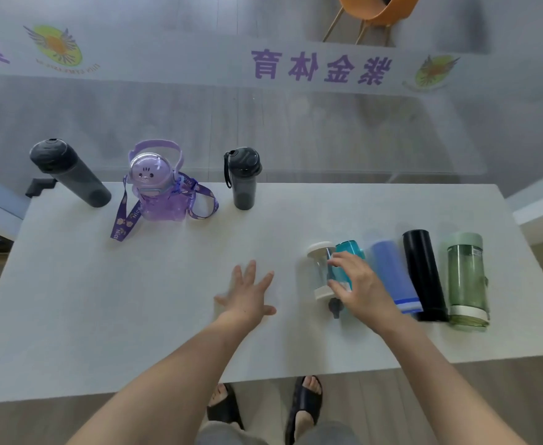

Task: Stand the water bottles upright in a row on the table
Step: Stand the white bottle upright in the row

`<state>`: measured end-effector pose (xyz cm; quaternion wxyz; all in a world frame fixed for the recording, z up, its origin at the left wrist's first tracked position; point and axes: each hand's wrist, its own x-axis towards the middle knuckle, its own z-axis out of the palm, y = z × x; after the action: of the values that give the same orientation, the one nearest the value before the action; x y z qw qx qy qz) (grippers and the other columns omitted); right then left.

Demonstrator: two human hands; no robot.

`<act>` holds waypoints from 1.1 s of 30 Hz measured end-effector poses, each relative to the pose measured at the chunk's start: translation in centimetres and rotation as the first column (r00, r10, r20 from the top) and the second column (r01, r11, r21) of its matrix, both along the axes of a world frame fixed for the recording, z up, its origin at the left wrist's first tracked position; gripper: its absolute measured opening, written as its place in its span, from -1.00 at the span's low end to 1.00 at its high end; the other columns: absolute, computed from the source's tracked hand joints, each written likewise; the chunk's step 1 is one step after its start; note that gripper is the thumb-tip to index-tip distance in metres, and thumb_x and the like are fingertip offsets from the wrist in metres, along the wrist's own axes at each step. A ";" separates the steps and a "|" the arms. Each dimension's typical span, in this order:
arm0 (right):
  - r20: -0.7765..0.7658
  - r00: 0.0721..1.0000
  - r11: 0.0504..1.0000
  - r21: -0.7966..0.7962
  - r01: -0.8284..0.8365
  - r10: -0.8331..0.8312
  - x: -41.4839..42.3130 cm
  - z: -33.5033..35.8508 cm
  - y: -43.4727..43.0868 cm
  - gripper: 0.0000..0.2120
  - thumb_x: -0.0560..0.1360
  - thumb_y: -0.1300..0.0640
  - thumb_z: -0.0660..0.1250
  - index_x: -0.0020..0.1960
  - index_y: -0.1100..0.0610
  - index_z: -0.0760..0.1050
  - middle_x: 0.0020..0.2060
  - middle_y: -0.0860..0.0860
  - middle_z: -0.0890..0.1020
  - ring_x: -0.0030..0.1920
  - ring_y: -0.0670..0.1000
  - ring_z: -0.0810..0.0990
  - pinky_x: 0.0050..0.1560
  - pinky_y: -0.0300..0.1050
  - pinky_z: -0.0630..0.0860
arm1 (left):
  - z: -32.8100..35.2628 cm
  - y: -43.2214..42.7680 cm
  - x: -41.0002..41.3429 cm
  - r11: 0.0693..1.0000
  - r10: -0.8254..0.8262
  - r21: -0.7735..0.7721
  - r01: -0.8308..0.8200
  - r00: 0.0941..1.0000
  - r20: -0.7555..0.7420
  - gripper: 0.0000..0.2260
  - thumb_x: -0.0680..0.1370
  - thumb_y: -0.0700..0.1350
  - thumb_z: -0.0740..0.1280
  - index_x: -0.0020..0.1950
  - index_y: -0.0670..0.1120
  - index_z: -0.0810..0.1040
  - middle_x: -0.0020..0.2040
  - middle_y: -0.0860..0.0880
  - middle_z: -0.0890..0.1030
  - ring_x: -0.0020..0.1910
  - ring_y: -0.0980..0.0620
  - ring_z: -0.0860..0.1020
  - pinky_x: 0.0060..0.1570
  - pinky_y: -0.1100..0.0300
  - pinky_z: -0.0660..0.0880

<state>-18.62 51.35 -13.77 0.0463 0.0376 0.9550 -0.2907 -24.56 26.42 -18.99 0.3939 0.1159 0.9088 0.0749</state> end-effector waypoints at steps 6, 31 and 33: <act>0.257 0.938 0.955 0.122 -0.270 0.233 -0.9 -3.2 1.7 -0.46 0.57 -0.04 0.45 0.52 -0.08 0.41 0.67 -0.17 0.07 0.67 -0.11 -0.06 0.51 0.00 0.35 | -1.6 2.0 0.4 0.995 -0.021 -0.100 0.022 1.000 0.012 -0.09 0.57 0.14 0.45 0.63 0.36 -0.19 0.64 0.05 -0.41 0.62 -0.17 -0.37 0.25 -0.58 0.26; 0.480 0.858 0.800 -0.435 0.413 -0.182 -18.5 0.6 5.9 -0.74 0.69 -0.01 0.29 0.27 0.07 0.64 0.18 0.15 0.66 0.11 0.23 0.68 -0.13 0.03 0.72 | -2.2 5.0 -1.7 0.960 0.279 -0.026 -0.280 0.960 -0.026 -0.05 0.49 0.23 0.51 0.62 0.42 -0.13 0.65 0.09 -0.38 0.62 -0.11 -0.38 0.26 -0.63 0.20; 0.486 0.856 0.781 -0.461 0.421 -0.175 -18.6 0.3 6.4 -0.73 0.68 -0.02 0.31 0.28 0.07 0.63 0.18 0.14 0.68 0.07 0.19 0.70 -0.12 0.01 0.72 | -2.2 5.3 -1.7 0.966 0.254 -0.056 -0.254 0.967 -0.012 -0.02 0.49 0.21 0.52 0.61 0.42 -0.18 0.64 0.07 -0.42 0.61 -0.13 -0.40 0.25 -0.64 0.21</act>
<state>-37.17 57.75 -13.49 0.2099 0.2380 0.7782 -0.5419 -26.23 31.74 -21.21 0.3819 -0.0125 0.9189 0.0983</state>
